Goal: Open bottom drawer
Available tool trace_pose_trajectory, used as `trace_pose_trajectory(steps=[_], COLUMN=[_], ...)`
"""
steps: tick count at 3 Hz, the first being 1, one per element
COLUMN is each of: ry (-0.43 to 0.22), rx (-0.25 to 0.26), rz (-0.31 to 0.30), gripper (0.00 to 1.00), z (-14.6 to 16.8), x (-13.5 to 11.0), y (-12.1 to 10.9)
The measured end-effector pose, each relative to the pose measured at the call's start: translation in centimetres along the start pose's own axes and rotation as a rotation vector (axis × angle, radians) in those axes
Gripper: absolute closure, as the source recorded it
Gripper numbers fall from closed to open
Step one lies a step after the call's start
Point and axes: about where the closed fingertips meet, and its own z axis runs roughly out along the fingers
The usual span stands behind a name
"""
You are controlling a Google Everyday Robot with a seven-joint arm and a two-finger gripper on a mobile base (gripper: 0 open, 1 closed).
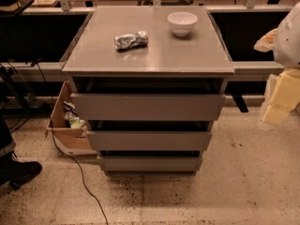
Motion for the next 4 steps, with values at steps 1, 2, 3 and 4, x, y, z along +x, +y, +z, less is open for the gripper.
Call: trace_pose_trajectory(steps=[1,2,3,4], ry=[0.0,-0.044,-0.075,-0.07], rx=[0.0,0.006,-0.039,-0.108], rz=[0.0,0.03,0.059,0.095], gripper=[0.0,0.0,0.0,0.0], z=[0.0,1.9,6.3,10.8], x=[0.0,0.5,0.5,0.9], y=[0.0,-1.9,-1.2,1.4])
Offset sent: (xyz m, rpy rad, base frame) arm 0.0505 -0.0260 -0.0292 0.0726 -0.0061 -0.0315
